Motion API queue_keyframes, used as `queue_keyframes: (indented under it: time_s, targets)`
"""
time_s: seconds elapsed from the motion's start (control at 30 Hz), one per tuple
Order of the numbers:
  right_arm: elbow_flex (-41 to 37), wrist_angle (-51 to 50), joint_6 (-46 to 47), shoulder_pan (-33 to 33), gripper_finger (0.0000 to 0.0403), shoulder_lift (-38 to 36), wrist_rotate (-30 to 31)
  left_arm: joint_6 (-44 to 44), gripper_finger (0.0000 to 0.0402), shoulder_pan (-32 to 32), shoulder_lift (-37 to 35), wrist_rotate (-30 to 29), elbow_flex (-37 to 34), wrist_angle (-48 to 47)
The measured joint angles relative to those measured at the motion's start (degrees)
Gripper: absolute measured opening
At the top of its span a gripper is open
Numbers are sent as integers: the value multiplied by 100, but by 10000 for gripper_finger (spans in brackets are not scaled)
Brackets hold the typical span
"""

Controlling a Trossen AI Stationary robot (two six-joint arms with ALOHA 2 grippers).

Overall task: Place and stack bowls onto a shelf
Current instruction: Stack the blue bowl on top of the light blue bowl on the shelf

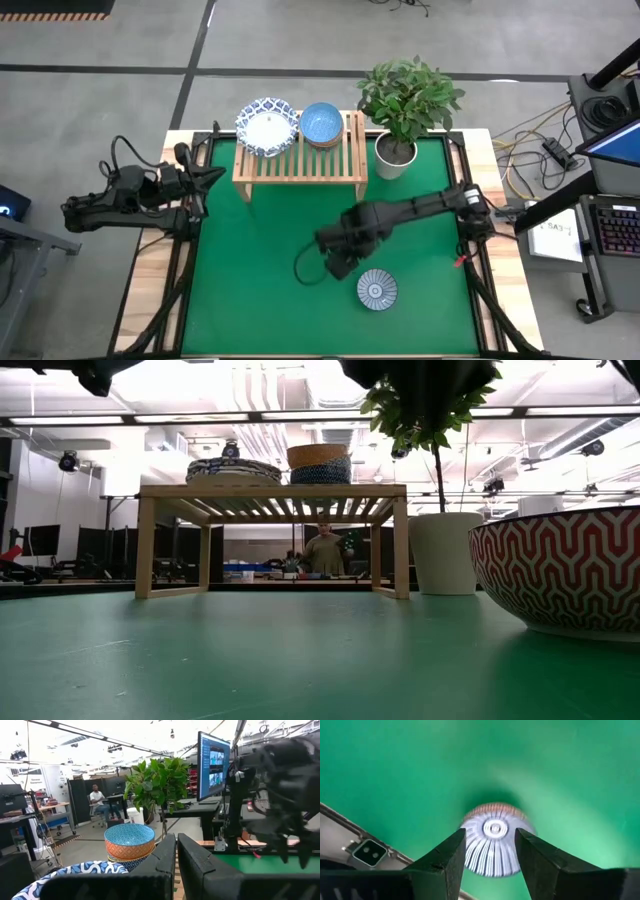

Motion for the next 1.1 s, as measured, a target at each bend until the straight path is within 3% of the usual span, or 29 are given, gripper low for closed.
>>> queue_keyframes:
  time_s: [0.3,0.53,0.83,1.1]
  targets:
    - [-676,835,1687,859,160,4,-147,-361,2,0,-2,100,45,179]
    - [-1073,1494,2523,1391,151,20,285,-812,2,-2,-7,1537,96,294]
    - [-1690,2334,2551,1514,147,29,525,-1064,2,0,-5,1703,37,260]
    - [-2019,2430,2294,1497,127,31,934,-1086,2,0,-7,1703,20,297]
